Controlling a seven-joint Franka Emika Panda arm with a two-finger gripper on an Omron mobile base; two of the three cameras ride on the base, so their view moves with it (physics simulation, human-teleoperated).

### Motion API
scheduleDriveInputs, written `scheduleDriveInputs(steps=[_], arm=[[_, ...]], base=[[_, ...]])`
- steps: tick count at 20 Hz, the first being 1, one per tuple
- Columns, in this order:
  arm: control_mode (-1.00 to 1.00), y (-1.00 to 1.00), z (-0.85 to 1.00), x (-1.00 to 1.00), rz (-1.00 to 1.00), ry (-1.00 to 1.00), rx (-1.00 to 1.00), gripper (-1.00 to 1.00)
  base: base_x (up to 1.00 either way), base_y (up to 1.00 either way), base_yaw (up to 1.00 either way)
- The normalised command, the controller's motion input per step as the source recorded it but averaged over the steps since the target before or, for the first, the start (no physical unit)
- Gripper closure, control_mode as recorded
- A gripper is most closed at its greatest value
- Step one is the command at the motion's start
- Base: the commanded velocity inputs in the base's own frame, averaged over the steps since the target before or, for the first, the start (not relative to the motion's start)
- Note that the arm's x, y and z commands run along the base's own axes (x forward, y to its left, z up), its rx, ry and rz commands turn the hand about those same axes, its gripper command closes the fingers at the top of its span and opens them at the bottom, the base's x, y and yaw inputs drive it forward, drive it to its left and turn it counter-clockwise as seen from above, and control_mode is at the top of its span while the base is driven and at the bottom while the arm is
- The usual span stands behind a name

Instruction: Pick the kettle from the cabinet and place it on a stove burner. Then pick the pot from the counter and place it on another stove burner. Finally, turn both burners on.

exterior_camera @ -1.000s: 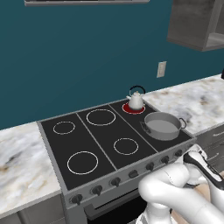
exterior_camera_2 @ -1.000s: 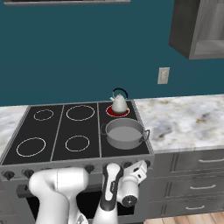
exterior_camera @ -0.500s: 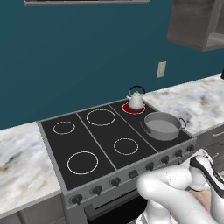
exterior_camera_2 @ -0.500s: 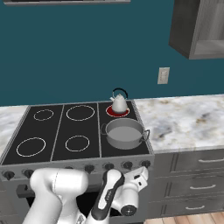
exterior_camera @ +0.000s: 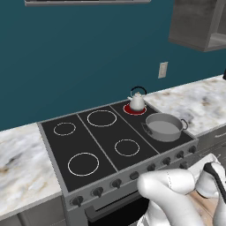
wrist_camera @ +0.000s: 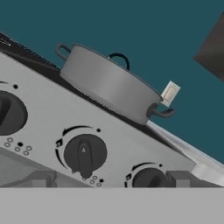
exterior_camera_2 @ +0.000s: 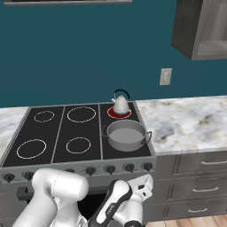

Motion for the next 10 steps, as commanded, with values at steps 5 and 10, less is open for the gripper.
scheduleDriveInputs(steps=[5, 10], arm=[[-1.0, -0.09, 0.14, 0.03, 0.0, -0.02, 0.03, -1.0], [-1.0, -0.25, 0.13, 0.05, 0.0, 0.0, 0.03, -1.0]], base=[[0.0, 0.0, 0.0], [0.0, 0.0, 0.0]])
